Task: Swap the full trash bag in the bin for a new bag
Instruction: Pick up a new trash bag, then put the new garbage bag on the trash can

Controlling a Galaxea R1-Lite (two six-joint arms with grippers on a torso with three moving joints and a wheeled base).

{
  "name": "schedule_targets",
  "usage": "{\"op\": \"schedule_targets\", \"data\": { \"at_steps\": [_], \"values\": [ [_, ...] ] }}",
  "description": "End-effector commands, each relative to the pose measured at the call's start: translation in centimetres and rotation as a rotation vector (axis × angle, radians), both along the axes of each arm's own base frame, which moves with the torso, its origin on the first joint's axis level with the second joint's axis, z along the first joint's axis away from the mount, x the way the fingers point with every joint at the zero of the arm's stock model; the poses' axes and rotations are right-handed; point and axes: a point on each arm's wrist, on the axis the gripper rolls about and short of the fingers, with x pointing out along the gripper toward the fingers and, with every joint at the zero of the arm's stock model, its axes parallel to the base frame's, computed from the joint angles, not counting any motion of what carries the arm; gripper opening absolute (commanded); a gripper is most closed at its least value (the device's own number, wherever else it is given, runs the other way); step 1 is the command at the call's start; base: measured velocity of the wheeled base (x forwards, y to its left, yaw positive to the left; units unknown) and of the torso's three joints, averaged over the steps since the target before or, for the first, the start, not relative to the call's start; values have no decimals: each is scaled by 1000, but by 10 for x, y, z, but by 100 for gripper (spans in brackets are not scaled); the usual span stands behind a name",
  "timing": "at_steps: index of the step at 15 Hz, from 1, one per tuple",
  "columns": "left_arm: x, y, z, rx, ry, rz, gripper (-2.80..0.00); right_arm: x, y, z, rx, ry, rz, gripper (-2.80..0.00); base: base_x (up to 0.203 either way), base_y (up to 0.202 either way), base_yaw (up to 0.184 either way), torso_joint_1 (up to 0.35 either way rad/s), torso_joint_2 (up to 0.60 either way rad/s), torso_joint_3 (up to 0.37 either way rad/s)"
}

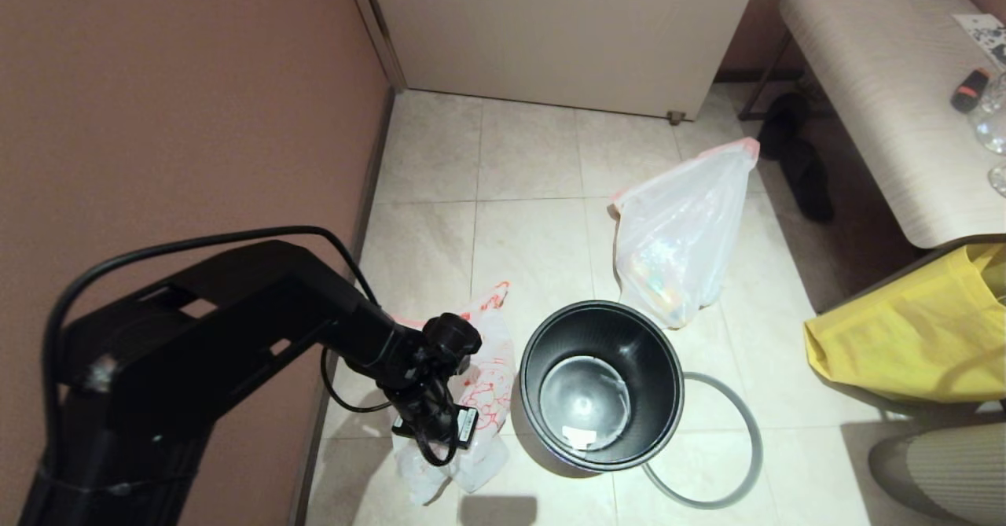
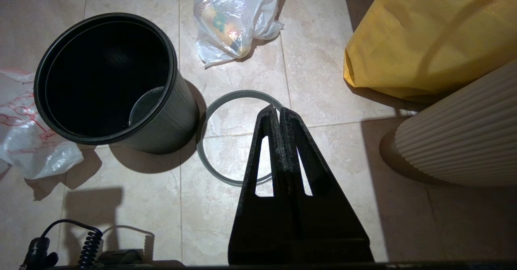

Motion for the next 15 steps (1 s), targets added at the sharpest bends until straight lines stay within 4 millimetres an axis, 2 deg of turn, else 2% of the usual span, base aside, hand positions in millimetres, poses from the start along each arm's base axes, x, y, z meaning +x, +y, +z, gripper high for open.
{"op": "schedule_targets", "data": {
  "at_steps": [1,4,6,9,12,15],
  "values": [
    [-21,8,51,-56,-96,21,-280,0,0,0,1,2,0,-280,0,0,0,0,0,0],
    [-57,22,95,-80,-204,70,-280,0,0,0,0,2,0,-280,0,0,0,0,0,0],
    [-82,31,116,-21,-299,115,-280,0,0,0,1,2,0,-280,0,0,0,0,0,0],
    [-118,38,155,-77,-430,127,-280,0,0,0,1,2,0,-280,0,0,0,0,0,0],
    [-156,23,185,-144,-479,7,-280,0,0,0,1,2,0,-280,0,0,0,0,0,0],
    [-162,4,222,-241,-547,-39,-280,0,0,0,1,1,0,-280,0,0,0,0,0,0]
  ]
}}
